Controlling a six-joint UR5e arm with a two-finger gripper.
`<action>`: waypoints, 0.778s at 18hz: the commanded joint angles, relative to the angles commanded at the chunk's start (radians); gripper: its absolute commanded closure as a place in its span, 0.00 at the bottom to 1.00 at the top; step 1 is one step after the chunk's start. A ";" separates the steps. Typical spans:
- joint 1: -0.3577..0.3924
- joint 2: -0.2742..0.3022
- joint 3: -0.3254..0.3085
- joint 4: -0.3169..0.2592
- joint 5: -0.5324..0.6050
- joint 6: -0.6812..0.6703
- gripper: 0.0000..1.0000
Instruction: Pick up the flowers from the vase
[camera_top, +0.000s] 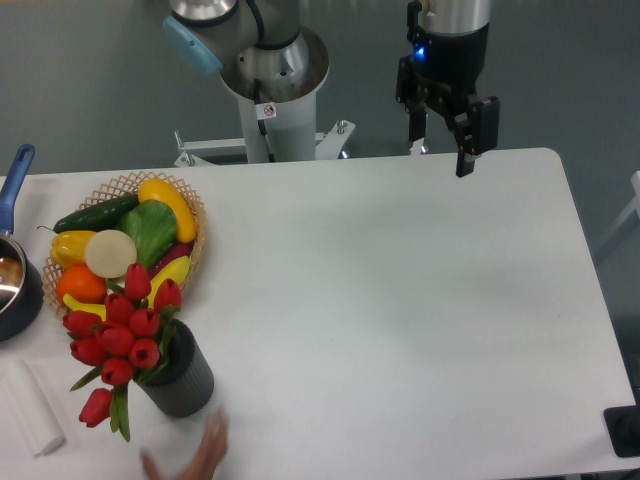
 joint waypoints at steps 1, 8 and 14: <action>0.000 0.000 0.000 0.000 0.000 0.000 0.00; 0.003 0.008 -0.015 0.002 -0.015 0.002 0.00; -0.002 0.021 -0.064 0.058 -0.071 -0.092 0.00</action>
